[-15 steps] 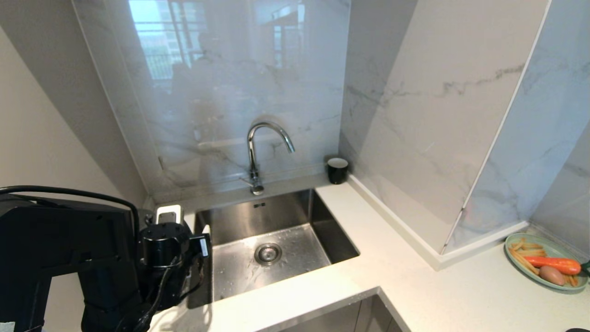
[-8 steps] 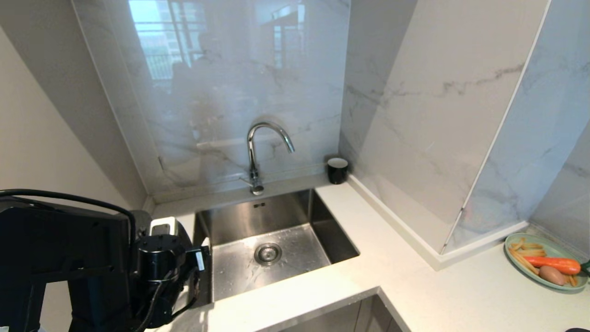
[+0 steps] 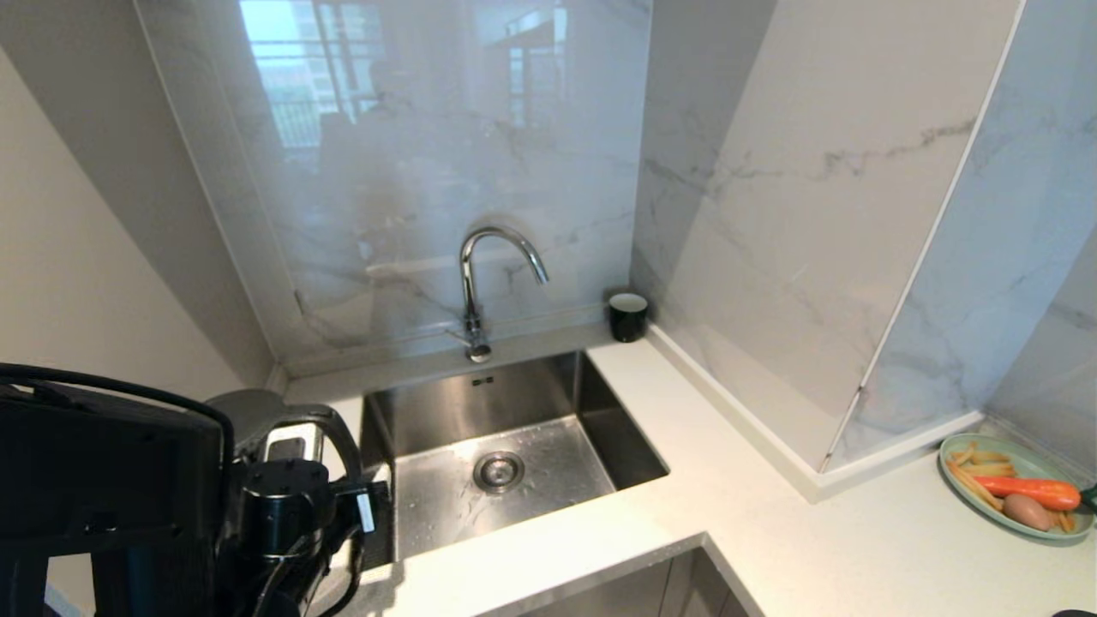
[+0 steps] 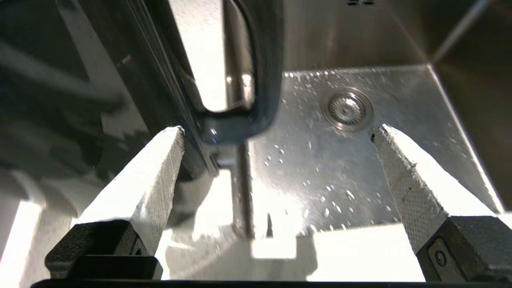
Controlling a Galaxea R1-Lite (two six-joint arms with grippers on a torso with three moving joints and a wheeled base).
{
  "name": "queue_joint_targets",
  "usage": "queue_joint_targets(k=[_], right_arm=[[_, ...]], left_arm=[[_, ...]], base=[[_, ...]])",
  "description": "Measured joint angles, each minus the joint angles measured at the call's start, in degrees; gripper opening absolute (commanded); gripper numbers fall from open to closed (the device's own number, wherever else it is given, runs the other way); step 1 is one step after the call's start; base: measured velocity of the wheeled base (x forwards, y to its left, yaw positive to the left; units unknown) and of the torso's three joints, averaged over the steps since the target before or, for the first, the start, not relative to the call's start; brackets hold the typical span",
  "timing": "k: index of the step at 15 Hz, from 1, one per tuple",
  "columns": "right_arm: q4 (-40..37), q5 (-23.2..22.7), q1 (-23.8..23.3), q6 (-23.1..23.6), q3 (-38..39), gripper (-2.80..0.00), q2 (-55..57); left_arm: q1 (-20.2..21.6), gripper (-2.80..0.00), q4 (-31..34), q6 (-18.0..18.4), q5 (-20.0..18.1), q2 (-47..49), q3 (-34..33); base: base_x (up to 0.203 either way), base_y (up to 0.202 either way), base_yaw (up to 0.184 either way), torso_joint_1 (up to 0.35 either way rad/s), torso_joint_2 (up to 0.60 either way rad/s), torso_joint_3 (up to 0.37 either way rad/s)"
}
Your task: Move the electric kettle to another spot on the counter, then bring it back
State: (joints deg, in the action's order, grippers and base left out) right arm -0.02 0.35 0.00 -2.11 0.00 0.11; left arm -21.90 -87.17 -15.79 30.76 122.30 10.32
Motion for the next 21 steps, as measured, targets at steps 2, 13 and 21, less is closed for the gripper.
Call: queue_joint_targets(k=[2, 13, 21], right_arm=[[0.02, -0.02, 0.0, 0.0, 0.0, -2.8, 0.0], [0.02, 0.01, 0.0, 0.0, 0.0, -2.8, 0.0], [0.02, -0.04, 0.0, 0.0, 0.0, -2.8, 0.0]], left_arm=[[-1.98, 0.0, 0.0, -1.18, 2.27, -1.32, -1.79], [-7.15, 0.0, -0.01, -2.18, 2.95, -10.17, -8.32], [-10.5, 0.0, 0.02, -3.38, 3.86, -15.38, -10.32]], base=[[0.0, 0.0, 0.0, 0.0, 0.0, 0.0], [0.0, 0.0, 0.0, 0.0, 0.0, 0.0], [0.0, 0.0, 0.0, 0.0, 0.0, 0.0]])
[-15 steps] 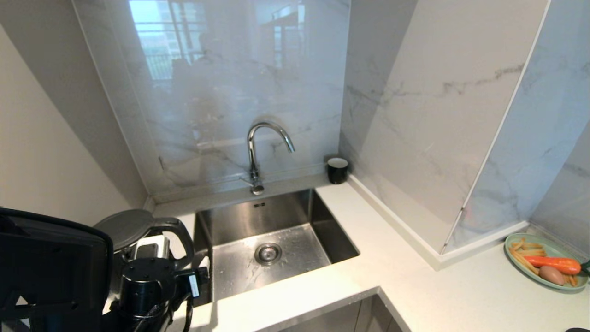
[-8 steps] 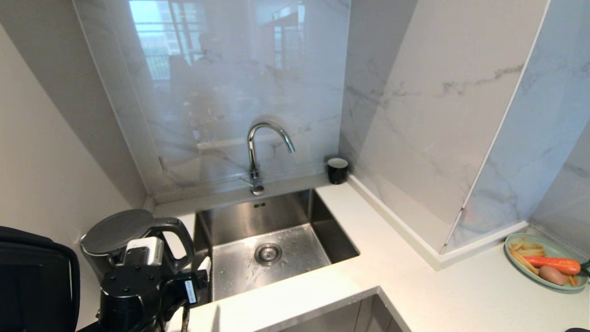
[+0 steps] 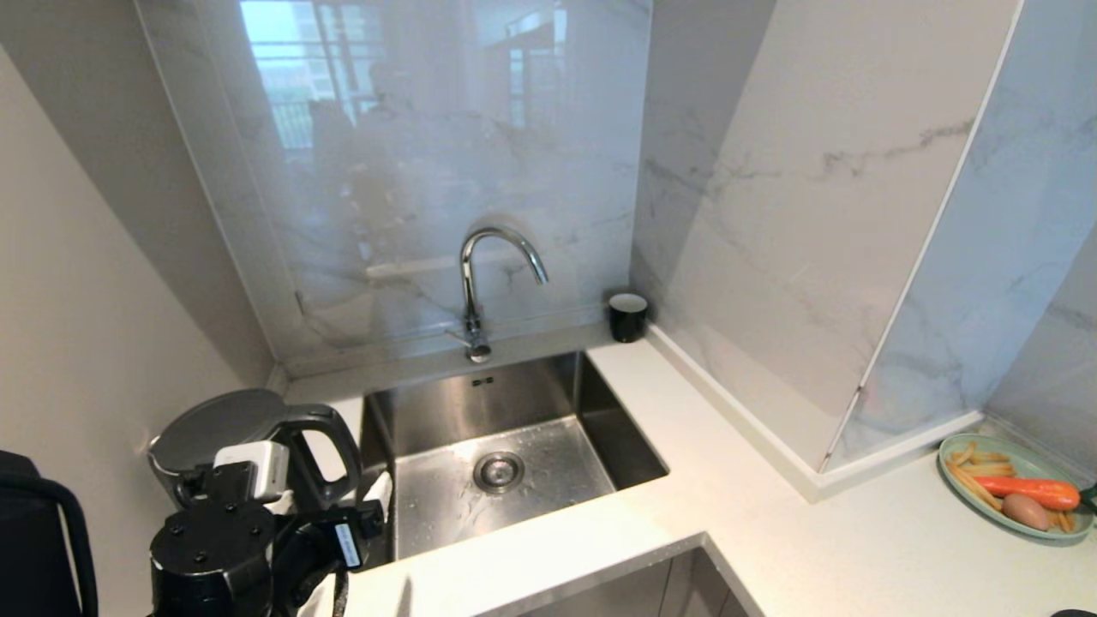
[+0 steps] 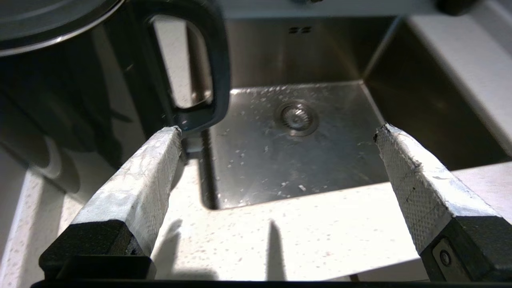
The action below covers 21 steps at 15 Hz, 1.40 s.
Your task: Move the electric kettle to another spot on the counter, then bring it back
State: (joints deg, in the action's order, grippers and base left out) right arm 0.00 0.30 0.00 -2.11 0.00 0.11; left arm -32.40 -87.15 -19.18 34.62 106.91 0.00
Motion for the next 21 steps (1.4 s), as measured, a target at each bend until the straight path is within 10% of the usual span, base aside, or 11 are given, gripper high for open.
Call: queue_joint_targets(k=[10, 11, 12, 21], right_arm=[[0.0, 0.02, 0.0, 0.0, 0.0, -2.8, 0.0], [0.0, 0.02, 0.0, 0.0, 0.0, -2.8, 0.0], [0.0, 0.02, 0.0, 0.0, 0.0, -2.8, 0.0], [0.0, 0.02, 0.02, 0.0, 0.0, -2.8, 0.0]], left_arm=[[-4.53, 0.0, -0.01, 1.59, 2.52, -4.87, 0.0], [-4.53, -0.69, 0.0, 2.08, 2.53, -5.12, 0.0], [-4.53, -2.8, -0.02, 2.85, 2.5, -5.41, 0.0], [-3.89, -2.8, 0.0, 7.61, 3.09, -10.78, 0.0]], base=[[0.0, 0.0, 0.0, 0.0, 0.0, 0.0], [0.0, 0.0, 0.0, 0.0, 0.0, 0.0], [0.0, 0.0, 0.0, 0.0, 0.0, 0.0], [0.0, 0.0, 0.0, 0.0, 0.0, 0.0]])
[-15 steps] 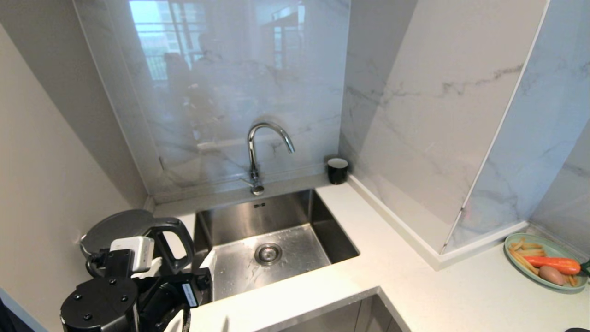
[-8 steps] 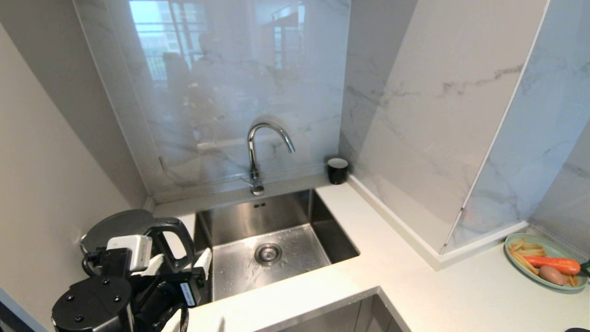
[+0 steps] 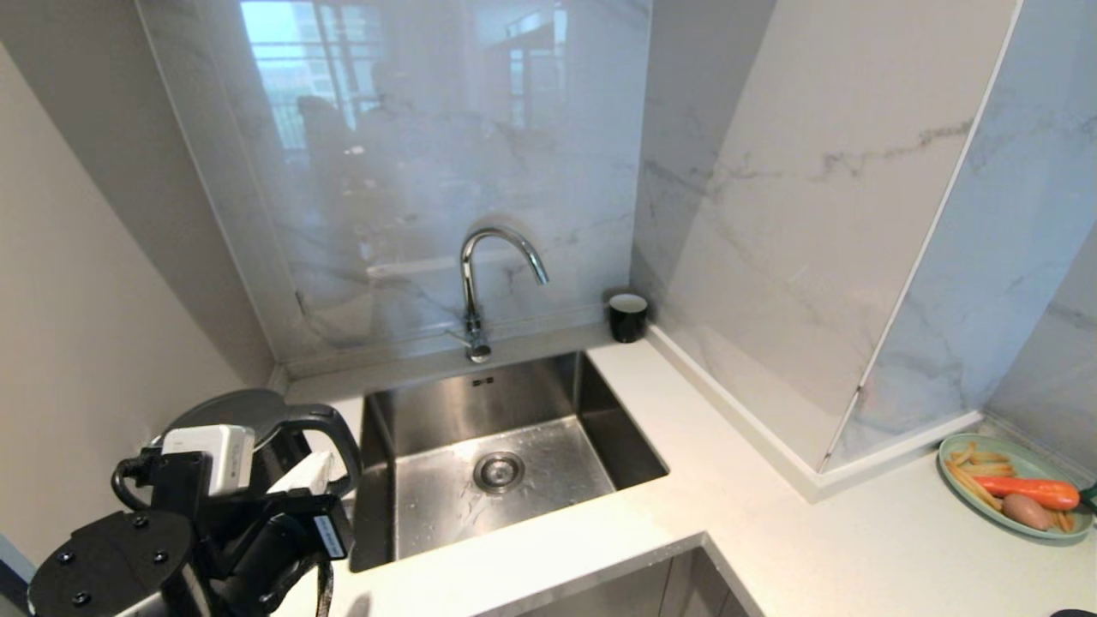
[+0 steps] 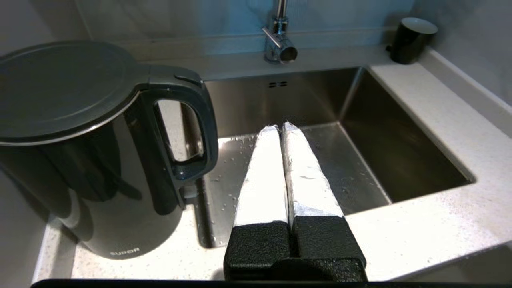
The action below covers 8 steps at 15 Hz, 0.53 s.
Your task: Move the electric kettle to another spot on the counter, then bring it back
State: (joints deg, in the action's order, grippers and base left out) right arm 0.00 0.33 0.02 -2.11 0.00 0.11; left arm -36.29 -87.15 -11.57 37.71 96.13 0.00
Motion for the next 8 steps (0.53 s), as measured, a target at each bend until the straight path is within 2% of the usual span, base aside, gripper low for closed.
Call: queue_joint_targets(k=[5, 8], right_arm=[[0.0, 0.0, -0.02, 0.0, 0.0, -2.8, 0.0], [0.0, 0.01, 0.0, 0.0, 0.0, -2.8, 0.0]], left_arm=[[1.55, -2.8, -0.04, 3.42, -0.02, -2.96, 0.49], [3.82, -2.8, 0.0, 8.49, -0.09, -4.87, 0.24]], base=[[0.0, 0.0, 0.0, 0.0, 0.0, 0.0], [0.0, 0.0, 0.0, 0.0, 0.0, 0.0]])
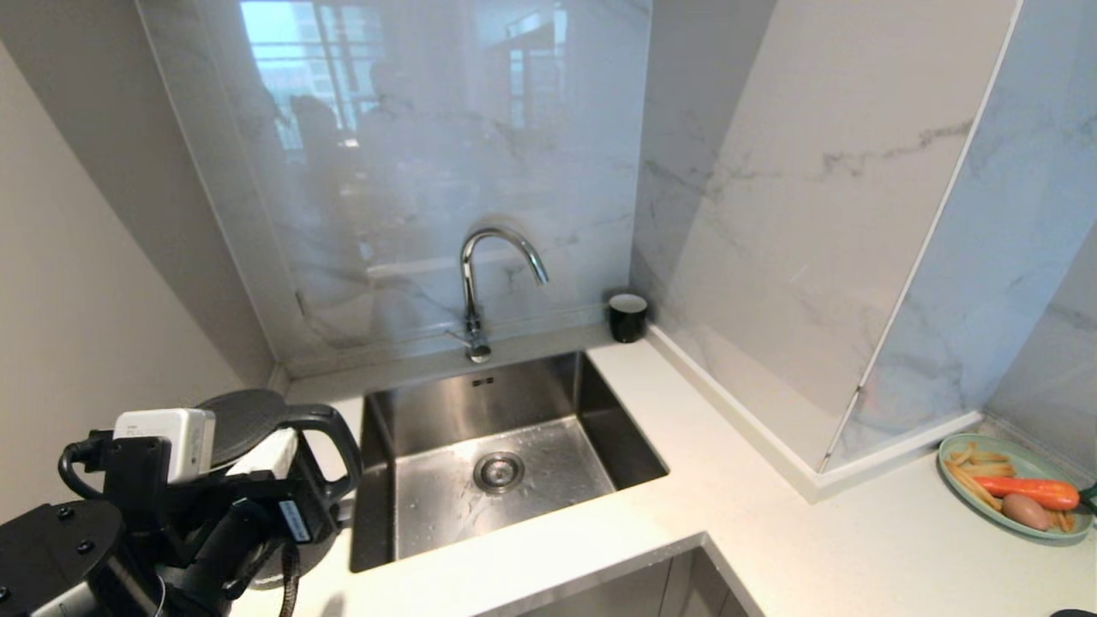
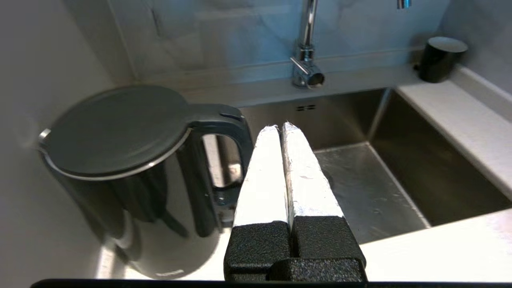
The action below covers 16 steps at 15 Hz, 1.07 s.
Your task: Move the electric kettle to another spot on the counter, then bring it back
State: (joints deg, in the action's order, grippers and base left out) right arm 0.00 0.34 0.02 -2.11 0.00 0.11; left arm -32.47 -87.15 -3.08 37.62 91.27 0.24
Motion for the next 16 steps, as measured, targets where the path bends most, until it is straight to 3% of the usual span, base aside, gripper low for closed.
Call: queue_joint_targets(k=[4, 11, 13, 16], right_arm=[[0.0, 0.01, 0.02, -0.01, 0.0, -2.8, 0.0], [0.0, -0.01, 0.05, -0.01, 0.0, -2.8, 0.0], [0.0, -0.01, 0.02, 0.0, 0.0, -2.8, 0.0], [-0.02, -0.01, 0.02, 0.0, 0.0, -2.8, 0.0]], left_arm=[[1.39, -2.8, 0.0, 5.0, 0.98, -1.91, -0.24], [7.86, -2.8, 1.6, 13.26, 1.1, -9.96, 1.72], [8.58, -2.8, 6.16, 14.03, 1.1, -14.72, 4.06], [8.86, -2.8, 21.28, 13.83, 1.22, -26.65, 10.24]], base=[[0.0, 0.0, 0.0, 0.0, 0.0, 0.0], [0.0, 0.0, 0.0, 0.0, 0.0, 0.0], [0.0, 0.0, 0.0, 0.0, 0.0, 0.0], [0.0, 0.0, 0.0, 0.0, 0.0, 0.0]])
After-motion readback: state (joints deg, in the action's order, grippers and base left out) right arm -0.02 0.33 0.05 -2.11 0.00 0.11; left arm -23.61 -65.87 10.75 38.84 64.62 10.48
